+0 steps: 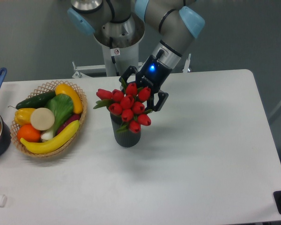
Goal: Pick up the flowers from the vase
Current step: 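Lower the gripper around the tulip stems and close on them, then lift the gripped tulip bunch straight up out of the grey vase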
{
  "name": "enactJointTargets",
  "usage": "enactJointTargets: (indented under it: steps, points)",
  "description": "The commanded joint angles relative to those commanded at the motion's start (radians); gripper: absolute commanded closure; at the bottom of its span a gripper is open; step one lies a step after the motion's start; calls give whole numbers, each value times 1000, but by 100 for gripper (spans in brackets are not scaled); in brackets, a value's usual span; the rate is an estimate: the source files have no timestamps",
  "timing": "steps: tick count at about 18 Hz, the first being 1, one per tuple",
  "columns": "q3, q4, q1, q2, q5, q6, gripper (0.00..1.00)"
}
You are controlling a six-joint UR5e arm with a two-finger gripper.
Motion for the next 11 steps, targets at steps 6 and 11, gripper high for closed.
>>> enactJointTargets:
  steps: [6, 11]
  points:
    - [3, -2, 2, 6, -3, 0, 53]
    - [6, -2, 2, 5, -3, 0, 59]
